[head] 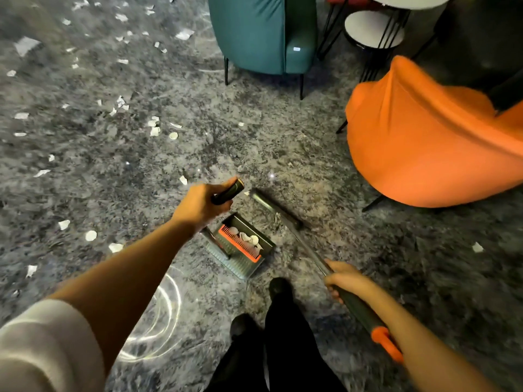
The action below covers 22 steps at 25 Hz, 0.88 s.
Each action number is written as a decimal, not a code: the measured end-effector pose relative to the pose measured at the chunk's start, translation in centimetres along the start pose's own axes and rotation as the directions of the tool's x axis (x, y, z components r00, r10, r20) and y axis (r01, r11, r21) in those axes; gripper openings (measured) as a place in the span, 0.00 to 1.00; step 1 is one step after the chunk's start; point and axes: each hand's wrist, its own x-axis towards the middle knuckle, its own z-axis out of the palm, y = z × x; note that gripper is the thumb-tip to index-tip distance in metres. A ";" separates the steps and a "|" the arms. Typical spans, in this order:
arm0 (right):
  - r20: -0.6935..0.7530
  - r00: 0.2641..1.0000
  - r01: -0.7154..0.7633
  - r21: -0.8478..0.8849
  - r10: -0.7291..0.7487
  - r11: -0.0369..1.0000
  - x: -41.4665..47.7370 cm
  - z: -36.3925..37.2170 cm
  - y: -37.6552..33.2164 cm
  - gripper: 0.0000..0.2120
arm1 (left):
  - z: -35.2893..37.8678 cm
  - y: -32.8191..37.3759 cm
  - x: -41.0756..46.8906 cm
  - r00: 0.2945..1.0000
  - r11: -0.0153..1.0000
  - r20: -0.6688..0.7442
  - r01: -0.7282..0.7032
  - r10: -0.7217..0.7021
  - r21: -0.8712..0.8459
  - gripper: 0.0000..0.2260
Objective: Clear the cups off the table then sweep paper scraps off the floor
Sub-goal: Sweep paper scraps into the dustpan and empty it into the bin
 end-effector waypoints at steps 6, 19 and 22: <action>0.020 0.997 -0.076 -0.092 0.078 0.993 1.5 -1.7 -7.1 0.10 | -1.1 -1.4 -1.0 0.972 0.985 -0.186 0.123 -0.143 -0.118 0.23; -0.084 0.993 0.069 -0.206 -0.088 0.976 1.9 -7.7 -16.0 0.15 | -3.5 -2.5 -6.0 0.825 0.946 -0.465 0.256 -0.320 -0.198 0.24; -0.106 0.986 0.102 -0.216 -0.127 0.971 3.9 -7.1 -17.9 0.16 | -3.6 -2.5 -7.5 0.786 0.928 -0.494 0.297 -0.370 -0.224 0.24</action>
